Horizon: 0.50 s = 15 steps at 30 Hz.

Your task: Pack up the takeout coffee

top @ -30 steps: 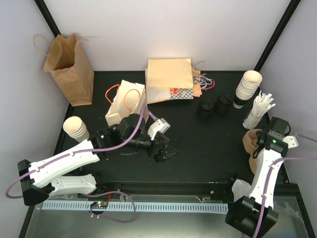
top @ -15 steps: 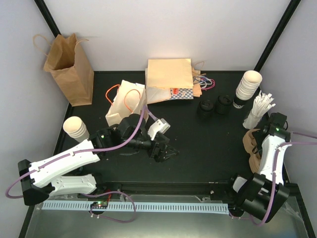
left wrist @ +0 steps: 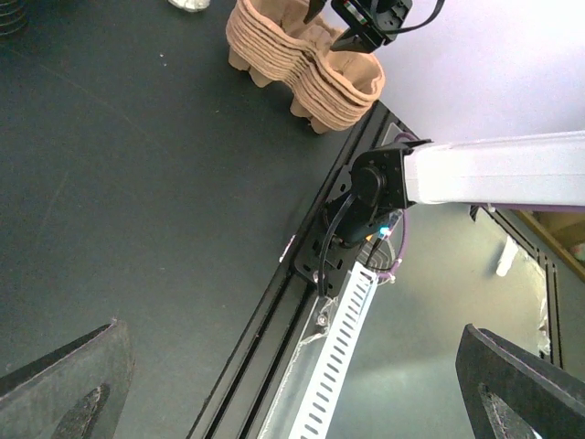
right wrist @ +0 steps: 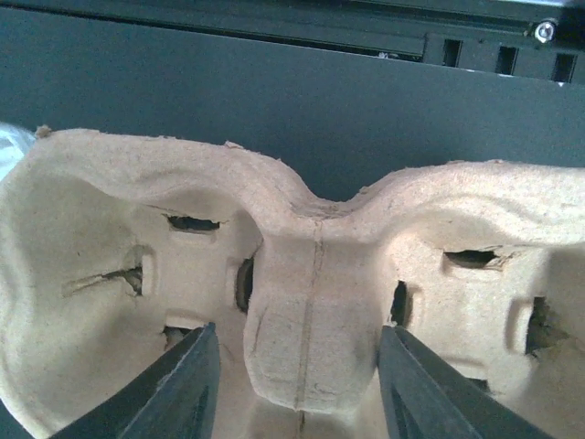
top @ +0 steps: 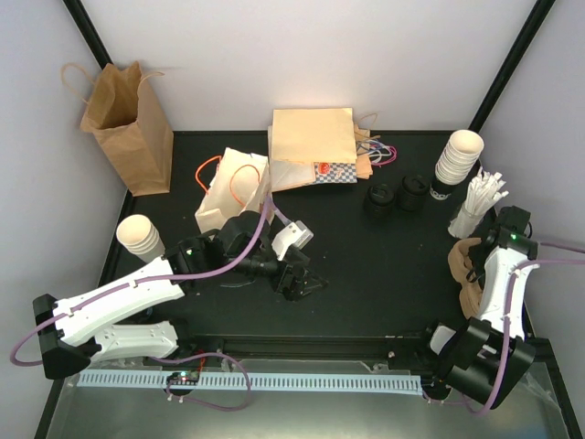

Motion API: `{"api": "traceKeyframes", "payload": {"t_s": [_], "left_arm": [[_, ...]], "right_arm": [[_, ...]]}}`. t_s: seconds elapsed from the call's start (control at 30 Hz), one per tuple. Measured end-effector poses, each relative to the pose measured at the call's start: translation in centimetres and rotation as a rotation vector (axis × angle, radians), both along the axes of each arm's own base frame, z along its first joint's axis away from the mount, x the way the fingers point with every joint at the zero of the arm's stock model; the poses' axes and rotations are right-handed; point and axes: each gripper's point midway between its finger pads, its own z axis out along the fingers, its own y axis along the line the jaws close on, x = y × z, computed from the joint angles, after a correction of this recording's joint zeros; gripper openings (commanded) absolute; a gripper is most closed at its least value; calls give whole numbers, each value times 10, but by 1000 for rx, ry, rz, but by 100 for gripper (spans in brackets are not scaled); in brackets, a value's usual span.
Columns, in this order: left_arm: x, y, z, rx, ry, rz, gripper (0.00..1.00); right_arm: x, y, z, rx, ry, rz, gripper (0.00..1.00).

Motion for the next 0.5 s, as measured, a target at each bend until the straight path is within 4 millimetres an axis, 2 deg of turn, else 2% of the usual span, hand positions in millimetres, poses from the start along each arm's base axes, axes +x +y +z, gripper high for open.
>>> {"api": "traceKeyframes", "payload": {"t_s": [0.07,0.17,0.2,0.27,0.3,0.5], "left_arm": [[0,0,0,2,-2,-1,99],[0,1,-1,6,-4,-2,99],[0,1,-1,7,-5,-2,99],[0,1,-2,10,-8,-1,99],[1,1,-2,10,-10,0,99],[0,2,-3,16,-15,-4,99]], "right_arm": [[-2,1,1,0,0,-1,39],[-3,1,5,-4,-4,0,37],[-3,1,7,-8,-7,2,40],[-3,1,9,-13,-15,2,56],[-3,1,10,-14,-17,1,61],[-4,-1,6,-14,11,3,64]]}}
